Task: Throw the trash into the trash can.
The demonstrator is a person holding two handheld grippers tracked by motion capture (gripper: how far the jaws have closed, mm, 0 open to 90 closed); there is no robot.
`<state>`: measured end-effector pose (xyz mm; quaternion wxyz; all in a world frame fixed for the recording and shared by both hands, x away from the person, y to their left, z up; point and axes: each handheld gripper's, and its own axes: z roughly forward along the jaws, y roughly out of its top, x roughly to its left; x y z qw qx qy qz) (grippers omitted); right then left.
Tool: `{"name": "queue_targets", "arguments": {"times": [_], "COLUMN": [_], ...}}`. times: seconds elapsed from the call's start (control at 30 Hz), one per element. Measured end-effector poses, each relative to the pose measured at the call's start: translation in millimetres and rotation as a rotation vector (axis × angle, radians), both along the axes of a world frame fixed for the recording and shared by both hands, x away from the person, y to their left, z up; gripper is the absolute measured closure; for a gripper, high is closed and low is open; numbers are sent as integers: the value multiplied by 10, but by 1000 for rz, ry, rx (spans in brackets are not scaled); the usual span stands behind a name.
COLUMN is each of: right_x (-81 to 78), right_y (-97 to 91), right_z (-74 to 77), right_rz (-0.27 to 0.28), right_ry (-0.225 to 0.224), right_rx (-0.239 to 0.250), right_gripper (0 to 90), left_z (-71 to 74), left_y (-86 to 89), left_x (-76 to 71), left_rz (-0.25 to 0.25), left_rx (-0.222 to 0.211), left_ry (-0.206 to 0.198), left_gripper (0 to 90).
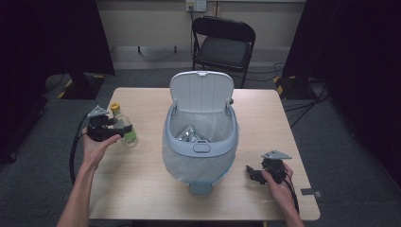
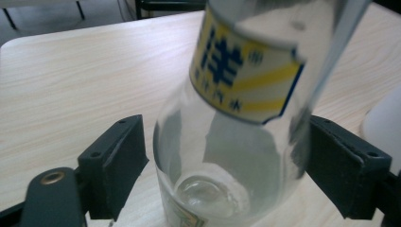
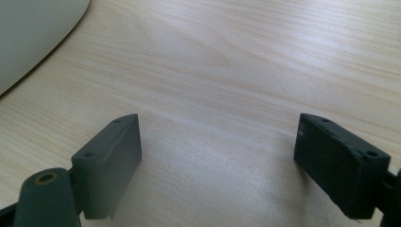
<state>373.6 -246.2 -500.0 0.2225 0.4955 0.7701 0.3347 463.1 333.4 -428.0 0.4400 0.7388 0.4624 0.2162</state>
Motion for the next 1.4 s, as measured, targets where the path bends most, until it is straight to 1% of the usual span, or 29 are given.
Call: {"name": "queue_targets", "arguments": {"times": [0.03,0.07,0.13,0.2,0.23,0.27,0.33,0.37,0.47,0.53,0.63,0.7,0.73,0.8,0.83,0.87,0.9,0.97,1.0,1.03,1.07,1.1,1.13,1.17,1.2,1.27,1.3,1.37,1.4], "right_x": [0,0,0,0,0,0,0,0,-1,-1,-1,0,0,0,0,0,0,0,0,0,0,0,0,-1,0,0,0,0,0], "right_y": [0,0,0,0,0,0,0,0,0,0,0,0,0,0,0,0,0,0,0,0,0,0,0,0,0,0,0,0,0], "right_z": [0,0,0,0,0,0,0,0,0,0,0,0,0,0,0,0,0,0,0,0,0,0,0,0,0,0,0,0,0], "right_rz": [0,0,0,0,0,0,0,0,0,0,0,0,0,0,0,0,0,0,0,0,0,0,0,0,0,0,0,0,0], "right_ry": [0,0,0,0,0,0,0,0,0,0,0,0,0,0,0,0,0,0,0,0,0,0,0,0,0,0,0,0,0], "right_rx": [0,0,0,0,0,0,0,0,0,0,0,0,0,0,0,0,0,0,0,0,0,0,0,0,0,0,0,0,0], "right_gripper": [146,146,146,146,146,146,146,146,146,146,146,146,146,146,146,146,146,146,146,146,146,146,146,146,146,146,146,146,146], "left_z": [-33,-75,-120,-146,-154,-153,-144,-140,-121,-125,-126,-126,-132,-159,-172,-193,-214,-267,-304,-333,-374,-402,-429,-462,-505,-541,-556,-567,-576], "left_y": [1,-1,-16,-36,-55,-65,-91,-97,-112,-117,-122,-133,-134,-125,-120,-123,-115,-111,-109,-112,-117,-127,-121,-115,-118,-148,-169,-190,-199], "left_x": [-1,9,36,54,65,69,61,55,10,-48,-125,-168,-187,-210,-219,-224,-221,-210,-215,-221,-230,-235,-234,-224,-232,-238,-233,-235,-233], "left_rz": [-6,-10,-14,-11,-2,4,8,5,-9,-19,-30,-39,-39,-35,-34,-32,-32,-33,-22,-20,-17,-6,-8,-10,1,8,0,5,6], "left_rx": [-6,-19,-4,-11,-15,4,22,22,36,42,29,41,35,11,9,-4,1,8,9,0,24,33,45,24,5,35,41,39,28], "left_ry": [0,15,36,33,29,22,18,23,32,23,29,22,21,9,2,1,4,24,26,26,29,24,35,54,51,42,42,31,19], "left_gripper": [185,200,209,215,227,247,260,263,268,269,269,268,267,260,257,252,237,186,181,172,168,168,168,168,169,197,199,215,223]}}
